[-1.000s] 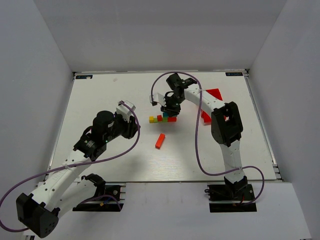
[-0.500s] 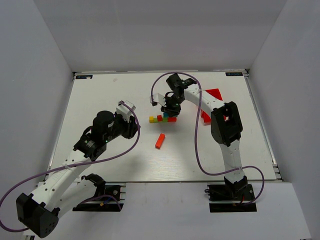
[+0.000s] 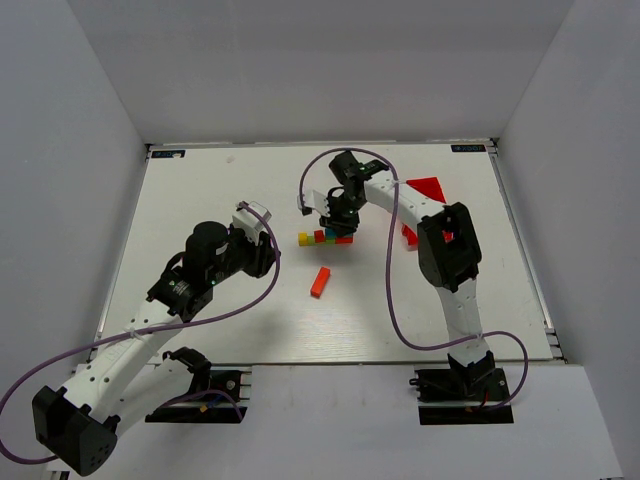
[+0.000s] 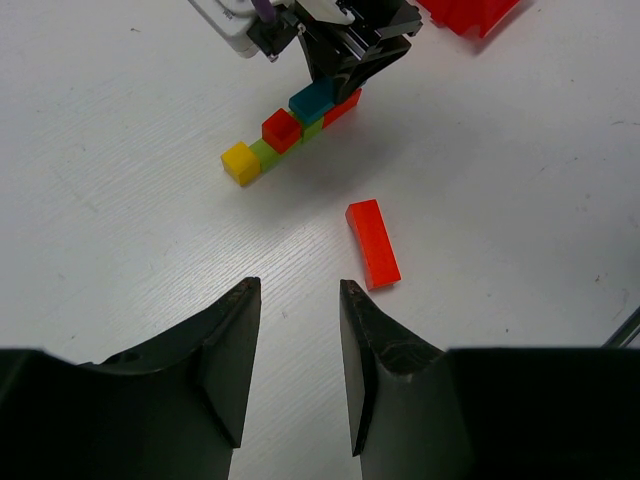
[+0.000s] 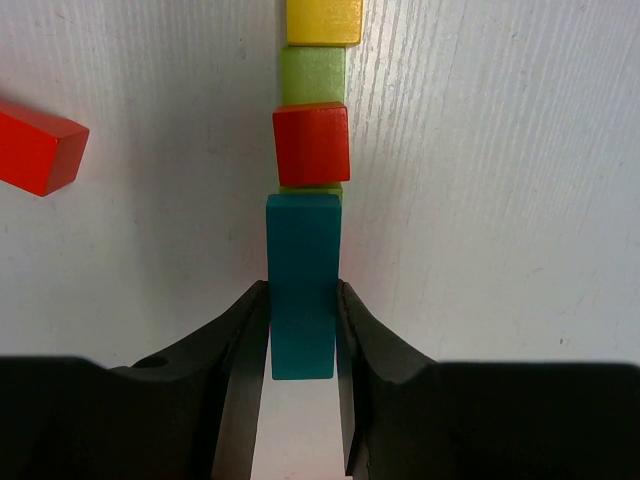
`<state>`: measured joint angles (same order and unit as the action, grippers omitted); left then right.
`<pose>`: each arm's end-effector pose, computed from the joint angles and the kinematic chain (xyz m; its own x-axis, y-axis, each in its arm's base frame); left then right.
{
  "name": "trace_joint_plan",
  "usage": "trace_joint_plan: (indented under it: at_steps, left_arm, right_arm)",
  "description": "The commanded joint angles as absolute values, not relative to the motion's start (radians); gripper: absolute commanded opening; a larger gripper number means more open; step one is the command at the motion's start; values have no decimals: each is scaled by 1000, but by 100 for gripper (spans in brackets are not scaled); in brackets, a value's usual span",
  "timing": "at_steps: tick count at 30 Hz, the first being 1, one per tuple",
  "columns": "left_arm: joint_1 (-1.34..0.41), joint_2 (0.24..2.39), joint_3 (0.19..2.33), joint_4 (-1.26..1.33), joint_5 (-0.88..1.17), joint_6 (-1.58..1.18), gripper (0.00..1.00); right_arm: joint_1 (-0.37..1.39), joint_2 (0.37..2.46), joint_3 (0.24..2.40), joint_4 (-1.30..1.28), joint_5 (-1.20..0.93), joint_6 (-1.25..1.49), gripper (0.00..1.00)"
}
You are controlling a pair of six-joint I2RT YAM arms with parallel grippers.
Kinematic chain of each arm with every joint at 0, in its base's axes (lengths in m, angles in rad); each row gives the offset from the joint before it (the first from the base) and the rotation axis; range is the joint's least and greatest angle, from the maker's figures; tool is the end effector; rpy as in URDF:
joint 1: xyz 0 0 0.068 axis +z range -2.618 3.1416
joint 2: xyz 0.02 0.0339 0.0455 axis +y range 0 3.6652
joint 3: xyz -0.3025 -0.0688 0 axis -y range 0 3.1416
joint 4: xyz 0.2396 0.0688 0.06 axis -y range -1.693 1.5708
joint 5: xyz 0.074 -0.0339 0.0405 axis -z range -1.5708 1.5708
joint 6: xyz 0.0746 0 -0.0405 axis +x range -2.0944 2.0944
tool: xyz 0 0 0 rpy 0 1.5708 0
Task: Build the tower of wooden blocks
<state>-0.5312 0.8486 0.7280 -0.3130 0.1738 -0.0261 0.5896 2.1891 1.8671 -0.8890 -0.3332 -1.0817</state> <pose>0.1650 -0.1119 0.3093 -0.3787 0.1927 -0.9053 0.6246 0.7750 -0.0963 0.3958 0.2941 0.2058 0.1828 -0.8814 -0.4357 -0.9786 -0.1205 -0.1670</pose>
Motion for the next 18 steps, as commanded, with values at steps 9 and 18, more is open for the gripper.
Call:
trace_joint_plan:
  at_steps: [9, 18]
  left_arm:
    - [-526, 827, 739, -299, 192, -26, 48]
    - [-526, 827, 739, -299, 192, -26, 48]
  right_arm:
    - [597, 2198, 1861, -884, -328, -1075, 9]
    - [598, 2203, 1861, -877, -325, -1071, 10]
